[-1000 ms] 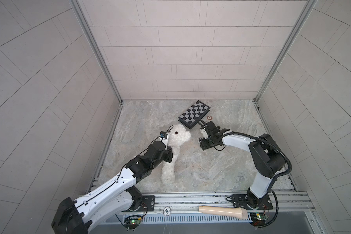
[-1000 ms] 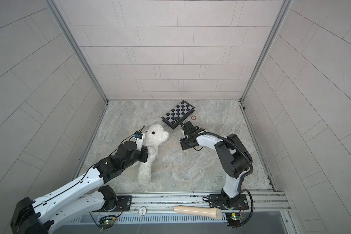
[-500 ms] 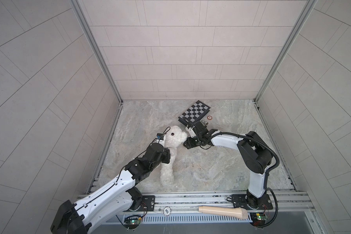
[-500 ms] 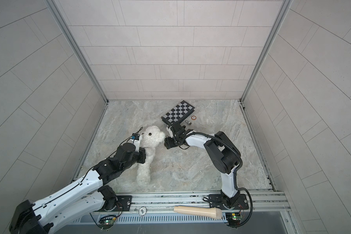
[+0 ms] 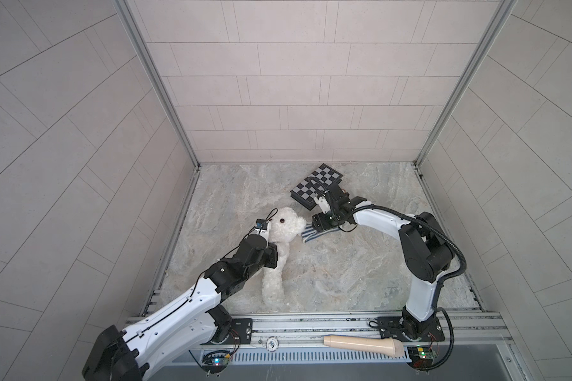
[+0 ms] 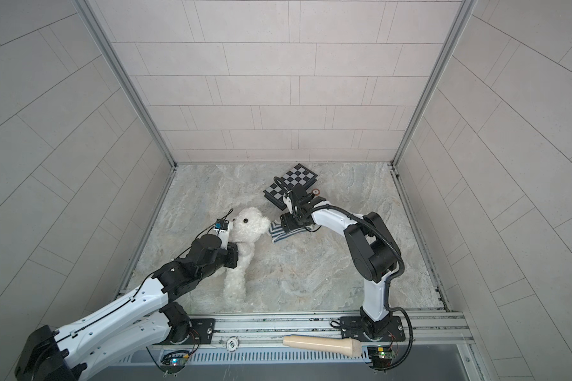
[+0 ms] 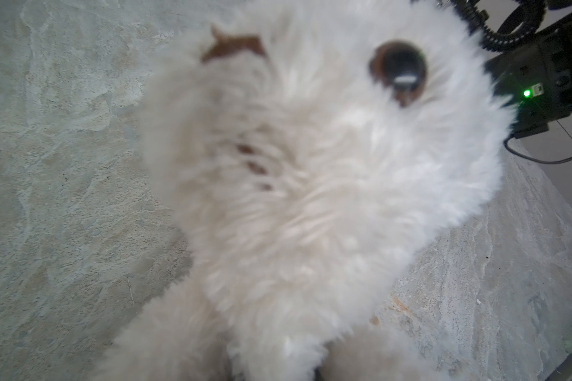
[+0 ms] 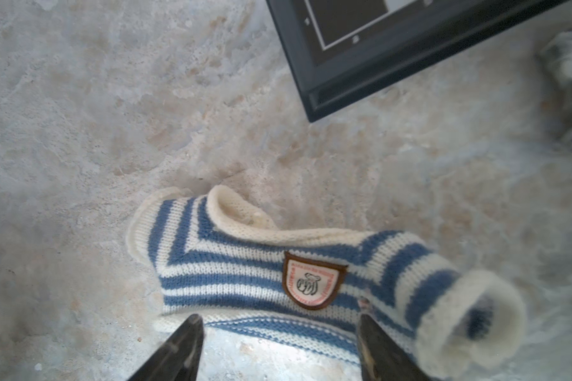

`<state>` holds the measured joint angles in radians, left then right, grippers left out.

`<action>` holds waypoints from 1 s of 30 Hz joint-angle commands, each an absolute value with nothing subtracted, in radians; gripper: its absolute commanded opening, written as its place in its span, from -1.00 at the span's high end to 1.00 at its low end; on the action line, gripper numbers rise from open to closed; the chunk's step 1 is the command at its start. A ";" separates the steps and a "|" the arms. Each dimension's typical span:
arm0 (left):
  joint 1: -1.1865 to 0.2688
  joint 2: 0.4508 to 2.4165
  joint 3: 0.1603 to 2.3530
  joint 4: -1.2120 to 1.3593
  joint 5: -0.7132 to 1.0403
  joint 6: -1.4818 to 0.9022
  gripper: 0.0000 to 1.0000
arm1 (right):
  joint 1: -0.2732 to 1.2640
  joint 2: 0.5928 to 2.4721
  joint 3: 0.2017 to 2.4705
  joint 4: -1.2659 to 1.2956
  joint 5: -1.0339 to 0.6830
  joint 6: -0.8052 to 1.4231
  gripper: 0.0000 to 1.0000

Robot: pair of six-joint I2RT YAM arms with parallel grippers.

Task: Dress the teddy bear
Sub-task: 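Grasp the striped sweater's neck opening with the right gripper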

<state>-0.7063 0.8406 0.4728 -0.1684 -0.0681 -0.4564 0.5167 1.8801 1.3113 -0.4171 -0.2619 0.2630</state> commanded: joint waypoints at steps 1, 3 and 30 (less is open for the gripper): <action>-0.701 0.834 0.474 -0.129 -0.067 -0.459 0.82 | 0.503 1.913 1.325 -0.494 -0.230 0.209 -0.51; -0.701 0.837 0.474 -0.132 -0.069 -0.453 0.81 | 0.497 1.908 1.308 -0.494 -0.229 0.207 -0.51; -0.699 0.907 0.508 -0.112 -0.123 -0.387 0.85 | 0.643 1.601 0.948 -0.354 -0.303 0.466 -0.50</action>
<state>-0.7059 0.9016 0.4728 -0.1650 -0.1062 -0.4019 0.6437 1.6444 0.9482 -0.3916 -0.2840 0.3996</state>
